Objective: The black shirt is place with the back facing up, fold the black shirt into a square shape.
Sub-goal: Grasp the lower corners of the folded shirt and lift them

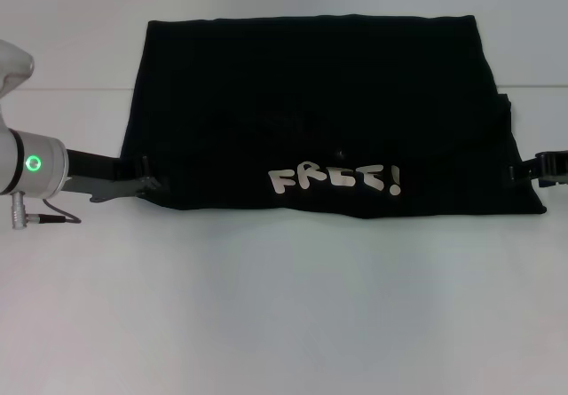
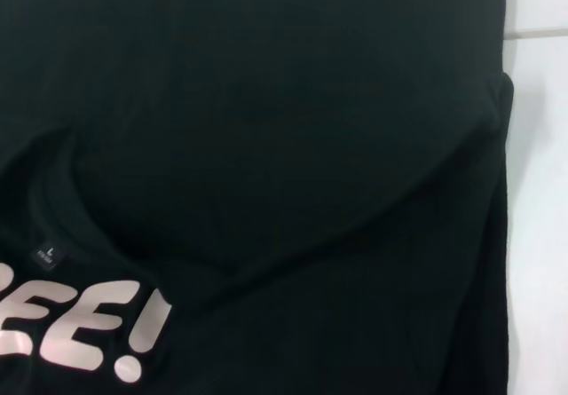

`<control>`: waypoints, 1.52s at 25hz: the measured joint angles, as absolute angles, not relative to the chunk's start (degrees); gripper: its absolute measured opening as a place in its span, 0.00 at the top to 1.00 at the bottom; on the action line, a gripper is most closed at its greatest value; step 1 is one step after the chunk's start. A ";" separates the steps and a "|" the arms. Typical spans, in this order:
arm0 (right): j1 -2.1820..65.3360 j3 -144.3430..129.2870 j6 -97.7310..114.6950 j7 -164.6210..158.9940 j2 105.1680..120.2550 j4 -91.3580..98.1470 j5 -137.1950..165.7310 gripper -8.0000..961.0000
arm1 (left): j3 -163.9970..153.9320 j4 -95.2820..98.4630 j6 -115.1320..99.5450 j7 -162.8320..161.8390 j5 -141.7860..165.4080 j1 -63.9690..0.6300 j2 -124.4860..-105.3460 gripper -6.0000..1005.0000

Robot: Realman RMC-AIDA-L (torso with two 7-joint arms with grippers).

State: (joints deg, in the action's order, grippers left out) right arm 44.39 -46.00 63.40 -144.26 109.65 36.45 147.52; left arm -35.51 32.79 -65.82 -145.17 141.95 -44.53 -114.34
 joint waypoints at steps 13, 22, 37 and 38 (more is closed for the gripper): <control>43.17 -46.04 60.63 -142.02 111.98 36.33 147.48 0.31 | -35.50 32.78 -65.20 -145.20 141.85 -44.42 -114.35 0.96; 43.06 -46.09 61.20 -142.38 112.45 36.21 147.49 0.33 | -35.51 32.78 -64.98 -145.19 141.25 -44.56 -114.32 0.96; 43.19 -43.68 61.19 -142.68 111.86 36.35 147.35 0.68 | -35.51 32.79 -64.95 -145.28 141.15 -44.65 -114.24 0.96; 43.21 -43.67 61.22 -142.63 111.84 36.35 147.32 0.75 | -35.51 32.81 -64.95 -145.29 141.15 -44.67 -114.19 0.96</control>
